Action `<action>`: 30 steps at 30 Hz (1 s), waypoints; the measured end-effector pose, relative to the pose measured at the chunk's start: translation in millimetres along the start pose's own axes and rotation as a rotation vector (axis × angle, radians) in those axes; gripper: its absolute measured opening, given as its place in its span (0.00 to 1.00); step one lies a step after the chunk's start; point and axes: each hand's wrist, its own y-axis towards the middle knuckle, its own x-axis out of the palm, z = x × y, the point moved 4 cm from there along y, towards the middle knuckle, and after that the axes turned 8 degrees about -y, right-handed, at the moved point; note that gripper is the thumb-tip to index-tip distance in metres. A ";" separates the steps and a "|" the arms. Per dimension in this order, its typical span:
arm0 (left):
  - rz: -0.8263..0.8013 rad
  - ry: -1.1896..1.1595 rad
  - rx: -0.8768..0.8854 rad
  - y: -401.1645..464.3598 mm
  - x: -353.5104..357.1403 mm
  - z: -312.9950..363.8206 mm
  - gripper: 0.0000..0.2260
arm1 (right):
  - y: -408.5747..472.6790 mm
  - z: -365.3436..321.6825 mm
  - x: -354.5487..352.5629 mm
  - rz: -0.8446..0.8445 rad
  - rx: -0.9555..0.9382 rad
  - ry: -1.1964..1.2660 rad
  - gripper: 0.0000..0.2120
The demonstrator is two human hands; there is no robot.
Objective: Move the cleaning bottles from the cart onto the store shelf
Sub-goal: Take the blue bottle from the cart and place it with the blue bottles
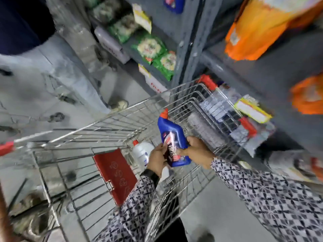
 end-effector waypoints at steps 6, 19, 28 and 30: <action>-0.349 0.161 0.292 -157.2 96.6 38.4 0.08 | -190.3 -34.4 -105.6 0.249 -0.289 0.322 0.12; -1.122 0.372 0.915 -526.8 331.4 -23.3 0.16 | -636.5 25.2 -280.2 1.110 -0.707 0.343 0.20; -1.185 0.442 0.959 -554.3 363.5 -30.8 0.16 | -667.8 40.4 -291.4 1.220 -0.720 0.351 0.19; -1.162 0.426 0.994 -543.9 392.2 -8.5 0.16 | -648.7 25.0 -320.7 1.264 -0.681 0.301 0.17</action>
